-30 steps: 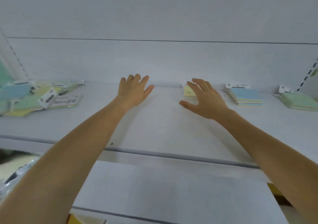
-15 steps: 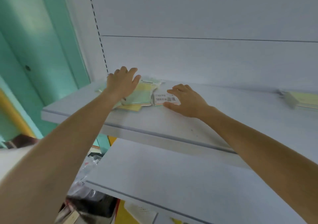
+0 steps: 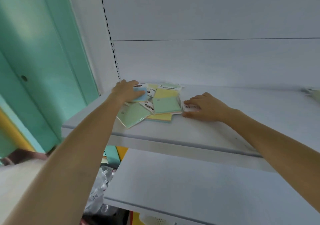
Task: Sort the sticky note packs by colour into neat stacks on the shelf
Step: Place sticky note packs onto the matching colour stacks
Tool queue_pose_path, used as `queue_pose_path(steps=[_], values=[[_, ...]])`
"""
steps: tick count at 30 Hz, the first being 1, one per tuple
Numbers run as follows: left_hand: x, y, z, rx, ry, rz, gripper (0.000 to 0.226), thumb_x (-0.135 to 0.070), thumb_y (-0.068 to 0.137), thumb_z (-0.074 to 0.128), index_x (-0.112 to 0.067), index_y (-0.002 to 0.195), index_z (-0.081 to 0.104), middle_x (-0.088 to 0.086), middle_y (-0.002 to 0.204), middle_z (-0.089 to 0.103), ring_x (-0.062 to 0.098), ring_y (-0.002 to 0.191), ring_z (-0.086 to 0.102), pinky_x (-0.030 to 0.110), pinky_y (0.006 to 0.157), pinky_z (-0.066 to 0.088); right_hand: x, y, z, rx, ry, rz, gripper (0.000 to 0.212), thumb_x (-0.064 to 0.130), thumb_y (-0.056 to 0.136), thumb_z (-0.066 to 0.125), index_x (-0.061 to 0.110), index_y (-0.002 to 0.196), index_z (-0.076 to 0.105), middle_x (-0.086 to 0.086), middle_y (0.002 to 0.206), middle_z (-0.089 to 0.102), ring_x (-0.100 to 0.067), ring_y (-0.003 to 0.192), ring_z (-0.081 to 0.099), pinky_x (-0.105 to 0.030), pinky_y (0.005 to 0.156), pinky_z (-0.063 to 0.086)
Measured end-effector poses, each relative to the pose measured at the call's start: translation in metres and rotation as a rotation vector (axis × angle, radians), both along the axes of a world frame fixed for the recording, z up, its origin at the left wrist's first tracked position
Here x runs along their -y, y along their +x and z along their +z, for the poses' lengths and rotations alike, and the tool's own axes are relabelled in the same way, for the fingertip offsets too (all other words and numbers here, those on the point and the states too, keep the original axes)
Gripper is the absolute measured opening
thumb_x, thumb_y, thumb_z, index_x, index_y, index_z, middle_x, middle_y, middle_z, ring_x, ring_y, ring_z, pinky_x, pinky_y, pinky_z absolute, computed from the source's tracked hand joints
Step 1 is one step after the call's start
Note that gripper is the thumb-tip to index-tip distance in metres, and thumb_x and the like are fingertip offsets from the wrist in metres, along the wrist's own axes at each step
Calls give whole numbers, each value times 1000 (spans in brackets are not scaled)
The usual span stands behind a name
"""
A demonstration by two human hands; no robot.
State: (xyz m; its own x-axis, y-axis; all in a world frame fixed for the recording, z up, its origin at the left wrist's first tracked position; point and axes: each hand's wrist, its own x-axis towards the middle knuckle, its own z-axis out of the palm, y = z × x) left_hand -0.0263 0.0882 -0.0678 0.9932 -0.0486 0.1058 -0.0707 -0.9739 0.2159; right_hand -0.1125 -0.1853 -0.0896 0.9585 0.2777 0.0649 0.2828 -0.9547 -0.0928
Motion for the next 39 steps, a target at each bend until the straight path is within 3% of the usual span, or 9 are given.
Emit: queue_pose_path(steps=[6, 8, 11, 15, 21, 25, 28, 32, 39], values=[[0, 14, 3, -13, -101, 79, 86, -63, 71, 63, -13, 135, 37, 22, 135, 45, 40, 126, 43, 41, 101, 39, -7, -7, 11, 117, -241, 21, 55, 55, 89, 38, 24, 134, 43, -3, 126, 57, -26, 116, 52, -35, 93, 43], [0, 14, 2, 13, -97, 96, 86, -64, 71, 62, -9, 133, 38, 22, 132, 48, 39, 122, 46, 40, 97, 41, -9, -9, 6, 408, -267, 144, 49, 45, 92, 37, 16, 130, 48, -10, 106, 67, -31, 86, 68, -36, 67, 53], [-1, 15, 2, 41, -186, 76, 81, -57, 73, 65, -15, 136, 37, 21, 135, 43, 38, 121, 48, 40, 98, 41, -3, -14, 4, 621, -81, 183, 33, 28, 85, 39, 9, 110, 48, -15, 74, 71, -33, 32, 55, -21, 29, 30], [2, 16, 7, 101, -432, 22, 64, -30, 80, 69, -21, 136, 40, 19, 137, 31, 37, 118, 48, 37, 101, 39, 4, -15, 13, 693, 287, -19, 21, 11, 93, 41, 13, 113, 36, -23, 77, 64, -40, 48, 56, -26, 45, 31], [13, 16, 17, 228, -752, -26, 44, -9, 87, 51, -13, 130, 47, 12, 138, 45, 29, 122, 48, 30, 95, 41, 23, -3, 24, 385, 821, -343, 25, 20, 96, 38, 13, 114, 55, -8, 103, 58, -19, 86, 50, -26, 64, 42], [35, 13, 26, 205, -881, -54, 47, -5, 90, 36, -14, 135, 43, 8, 142, 42, 26, 124, 47, 30, 90, 41, 37, -1, 20, 10, 1173, -396, 46, 6, 88, 53, 14, 132, 42, -16, 131, 43, -28, 101, 55, -39, 78, 52], [63, 11, 31, 169, -909, -129, 49, -3, 90, 35, -15, 137, 41, 9, 143, 40, 24, 115, 51, 31, 92, 44, 52, -10, 18, -61, 1104, -383, 56, -5, 86, 49, 14, 137, 36, -17, 135, 39, -31, 104, 53, -43, 82, 53], [116, 1, 31, 125, -986, -219, 51, 4, 88, 39, -13, 135, 43, 12, 127, 43, 18, 78, 52, 12, 56, 46, 87, -28, 16, -3, 905, -411, 61, -4, 84, 54, 15, 139, 36, -11, 130, 42, -33, 115, 51, -49, 93, 50], [222, -29, 25, 82, -1056, -342, 46, 4, 85, 48, -11, 129, 49, 16, 130, 48, 19, 98, 48, 16, 60, 42, 176, -79, 20, 46, 895, -407, 61, -3, 83, 56, 19, 136, 38, -8, 126, 41, -29, 108, 53, -52, 92, 50]])
